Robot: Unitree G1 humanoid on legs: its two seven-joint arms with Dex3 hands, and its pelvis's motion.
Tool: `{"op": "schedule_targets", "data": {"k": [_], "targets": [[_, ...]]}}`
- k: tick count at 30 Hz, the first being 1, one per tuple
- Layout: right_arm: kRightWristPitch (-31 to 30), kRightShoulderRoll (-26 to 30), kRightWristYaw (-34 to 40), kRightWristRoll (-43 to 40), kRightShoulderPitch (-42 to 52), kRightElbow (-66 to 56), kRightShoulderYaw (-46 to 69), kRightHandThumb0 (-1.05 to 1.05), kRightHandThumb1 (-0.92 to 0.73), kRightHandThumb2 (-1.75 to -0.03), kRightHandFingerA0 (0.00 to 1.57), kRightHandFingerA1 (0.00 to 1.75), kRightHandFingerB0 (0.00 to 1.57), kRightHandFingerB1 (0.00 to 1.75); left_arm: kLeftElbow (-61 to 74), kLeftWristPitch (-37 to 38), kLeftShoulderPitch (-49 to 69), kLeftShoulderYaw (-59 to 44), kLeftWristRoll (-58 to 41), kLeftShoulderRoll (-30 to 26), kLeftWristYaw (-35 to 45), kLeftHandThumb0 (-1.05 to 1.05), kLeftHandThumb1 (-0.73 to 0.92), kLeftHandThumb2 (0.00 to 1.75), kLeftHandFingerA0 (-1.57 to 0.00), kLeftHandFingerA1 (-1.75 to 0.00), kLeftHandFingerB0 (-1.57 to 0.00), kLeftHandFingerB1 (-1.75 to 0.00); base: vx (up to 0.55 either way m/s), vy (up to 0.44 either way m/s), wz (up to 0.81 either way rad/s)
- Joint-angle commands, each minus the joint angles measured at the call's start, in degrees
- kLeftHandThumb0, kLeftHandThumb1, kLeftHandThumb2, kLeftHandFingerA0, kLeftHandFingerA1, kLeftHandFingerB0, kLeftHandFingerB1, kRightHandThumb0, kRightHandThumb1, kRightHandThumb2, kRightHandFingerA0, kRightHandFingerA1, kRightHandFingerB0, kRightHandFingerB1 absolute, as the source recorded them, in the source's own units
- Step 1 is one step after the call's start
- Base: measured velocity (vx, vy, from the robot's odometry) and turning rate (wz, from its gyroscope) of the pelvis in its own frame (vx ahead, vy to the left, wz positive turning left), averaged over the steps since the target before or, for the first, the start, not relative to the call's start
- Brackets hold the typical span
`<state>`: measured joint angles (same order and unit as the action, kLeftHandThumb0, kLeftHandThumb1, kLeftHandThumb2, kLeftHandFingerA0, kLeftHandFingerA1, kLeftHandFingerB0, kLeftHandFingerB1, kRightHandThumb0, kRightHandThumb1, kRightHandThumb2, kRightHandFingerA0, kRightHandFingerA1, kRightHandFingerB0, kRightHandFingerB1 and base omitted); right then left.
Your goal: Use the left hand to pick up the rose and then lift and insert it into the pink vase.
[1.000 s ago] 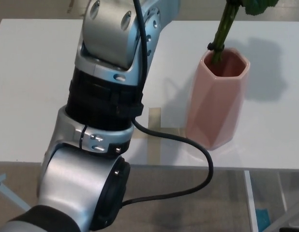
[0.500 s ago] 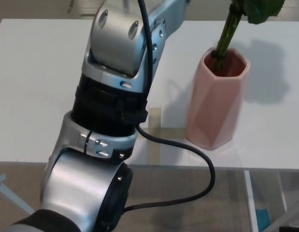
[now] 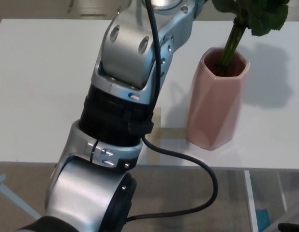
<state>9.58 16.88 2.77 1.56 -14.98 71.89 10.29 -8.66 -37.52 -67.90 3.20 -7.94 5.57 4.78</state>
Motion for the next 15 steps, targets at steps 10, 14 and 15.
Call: {"op": "schedule_targets", "data": {"k": [10,14,15], "targets": [[-0.02,0.01,-0.14,-0.20,-0.20,-0.24,-0.13,-0.31,-0.39,-0.79,0.70,0.67,0.56,0.60,2.39,2.54,6.95,3.31,1.81,0.51,0.13,-0.19,0.81,0.68,-0.91,-1.47,-0.78,-0.89,0.00,0.000,0.00],[-0.11,-0.16,0.01,-0.30,-0.45,-0.40,-0.05,-0.26,-0.54,-0.55,0.75,0.52,0.67,0.48,2.10,3.16,8.61,3.95,2.17,-0.35,0.60,-0.19,0.83,0.66,-0.97,-1.38,-0.79,-0.83,0.00,0.000,0.00],[-0.11,-0.17,0.01,-0.30,-0.45,-0.40,-0.04,-0.26,-0.54,-0.55,0.75,0.52,0.67,0.48,2.12,3.19,8.64,3.98,2.17,-0.36,0.60,-0.19,0.83,0.66,-0.97,-1.38,-0.79,-0.83,0.00,0.000,0.00]]}}
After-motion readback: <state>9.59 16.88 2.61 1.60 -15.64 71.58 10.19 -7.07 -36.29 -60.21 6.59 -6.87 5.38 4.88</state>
